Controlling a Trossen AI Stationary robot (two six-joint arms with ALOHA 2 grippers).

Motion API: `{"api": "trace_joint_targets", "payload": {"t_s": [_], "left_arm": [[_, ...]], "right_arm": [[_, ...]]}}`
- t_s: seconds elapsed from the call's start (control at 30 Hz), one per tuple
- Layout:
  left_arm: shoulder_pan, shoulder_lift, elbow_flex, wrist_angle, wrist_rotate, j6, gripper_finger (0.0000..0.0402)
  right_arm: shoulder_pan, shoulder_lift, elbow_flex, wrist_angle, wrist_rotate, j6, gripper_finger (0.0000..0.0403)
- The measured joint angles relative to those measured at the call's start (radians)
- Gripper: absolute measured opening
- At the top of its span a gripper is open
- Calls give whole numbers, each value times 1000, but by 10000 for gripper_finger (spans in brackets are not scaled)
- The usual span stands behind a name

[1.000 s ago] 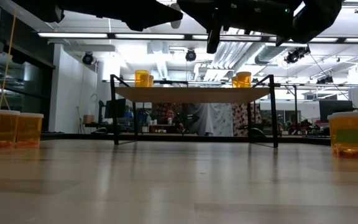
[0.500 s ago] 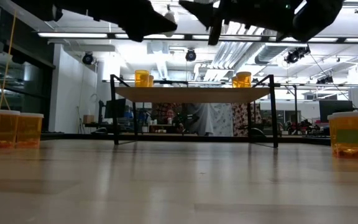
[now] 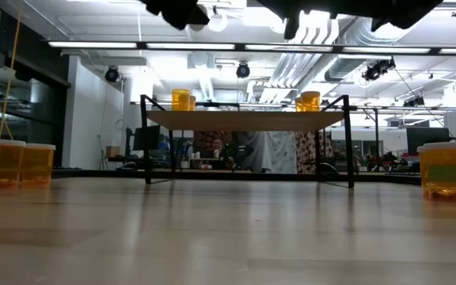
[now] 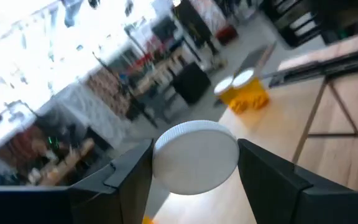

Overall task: Pick and place medicine bottles onto shelf by color
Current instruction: Put the yellow pill bottle on the shelf

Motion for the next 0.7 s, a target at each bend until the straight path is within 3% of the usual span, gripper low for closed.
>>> {"api": "trace_joint_targets", "payload": {"t_s": [0.1, 0.3, 0.57, 0.7], "left_arm": [[81, -12, 142, -318, 90, -166, 207], [293, 6, 424, -853, 400, -438, 207], [609, 13, 576, -1093, 752, -547, 207], [751, 82, 637, -1192, 937, -652, 207]], "right_arm": [[1, -2, 0, -30, 32, -27, 152], [1, -3, 0, -89, 69, -38, 152], [0, -3, 0, -107, 78, -31, 152], [0, -3, 0, -114, 78, -30, 152]]}}
